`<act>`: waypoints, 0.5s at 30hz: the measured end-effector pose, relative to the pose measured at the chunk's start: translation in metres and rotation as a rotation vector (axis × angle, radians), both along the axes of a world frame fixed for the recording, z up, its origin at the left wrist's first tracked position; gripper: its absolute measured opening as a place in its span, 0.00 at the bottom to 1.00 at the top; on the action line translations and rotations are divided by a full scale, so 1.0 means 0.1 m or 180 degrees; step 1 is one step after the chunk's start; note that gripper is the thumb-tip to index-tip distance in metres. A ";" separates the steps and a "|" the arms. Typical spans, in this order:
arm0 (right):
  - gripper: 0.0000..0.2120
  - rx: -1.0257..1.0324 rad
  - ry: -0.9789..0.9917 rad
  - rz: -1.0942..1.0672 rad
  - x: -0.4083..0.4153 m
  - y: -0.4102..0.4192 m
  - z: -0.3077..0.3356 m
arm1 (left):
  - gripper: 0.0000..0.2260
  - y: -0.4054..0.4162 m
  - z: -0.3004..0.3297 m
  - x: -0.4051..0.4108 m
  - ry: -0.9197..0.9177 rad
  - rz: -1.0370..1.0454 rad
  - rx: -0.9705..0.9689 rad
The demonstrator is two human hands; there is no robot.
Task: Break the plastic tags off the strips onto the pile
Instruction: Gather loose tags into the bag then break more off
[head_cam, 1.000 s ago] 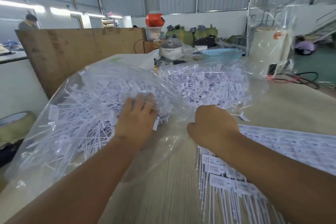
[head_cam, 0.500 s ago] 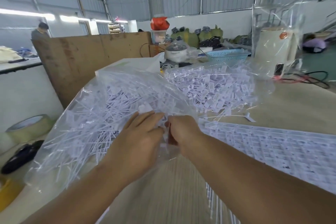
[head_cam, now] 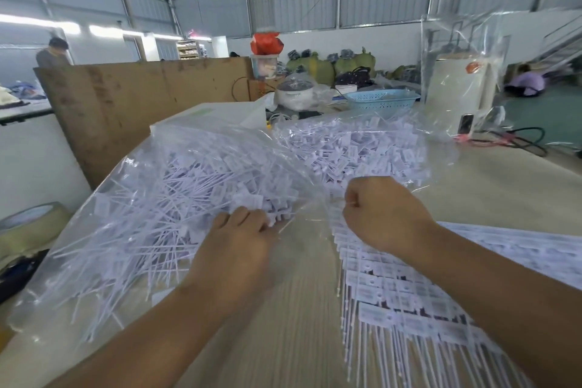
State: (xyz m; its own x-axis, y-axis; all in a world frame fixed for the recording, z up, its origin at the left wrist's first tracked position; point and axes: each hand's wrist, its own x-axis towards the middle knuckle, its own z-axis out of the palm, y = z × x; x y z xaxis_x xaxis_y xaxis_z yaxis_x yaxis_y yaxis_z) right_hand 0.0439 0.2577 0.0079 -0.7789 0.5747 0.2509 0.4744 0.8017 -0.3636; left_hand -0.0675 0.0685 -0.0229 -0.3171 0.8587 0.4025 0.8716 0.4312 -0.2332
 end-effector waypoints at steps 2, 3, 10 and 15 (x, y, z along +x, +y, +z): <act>0.13 0.0544 -0.0952 -0.0285 0.07 0.15 -0.08 | 0.08 0.10 0.02 0.18 -0.0006 -0.0525 0.0254; 0.19 0.0586 -0.1289 -0.0340 0.09 0.20 -0.13 | 0.10 0.19 0.04 0.27 -0.0060 -0.0768 0.0311; 0.16 0.0887 -0.0532 0.0047 0.16 0.31 -0.37 | 0.12 1.33 0.14 0.38 -0.1599 -0.0256 0.0013; 0.13 0.0995 -0.0669 0.0359 0.28 0.54 -0.35 | 0.10 1.88 0.08 0.03 -0.1946 0.0267 -0.0158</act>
State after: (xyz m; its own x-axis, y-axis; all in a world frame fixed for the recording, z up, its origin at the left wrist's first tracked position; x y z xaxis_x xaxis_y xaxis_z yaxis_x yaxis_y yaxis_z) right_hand 0.0719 0.3114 -0.0270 -0.8859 0.4036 0.2287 0.4150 0.9098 0.0022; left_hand -0.0641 0.2564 -0.0149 -0.5451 0.8338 0.0868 0.8174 0.5056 0.2761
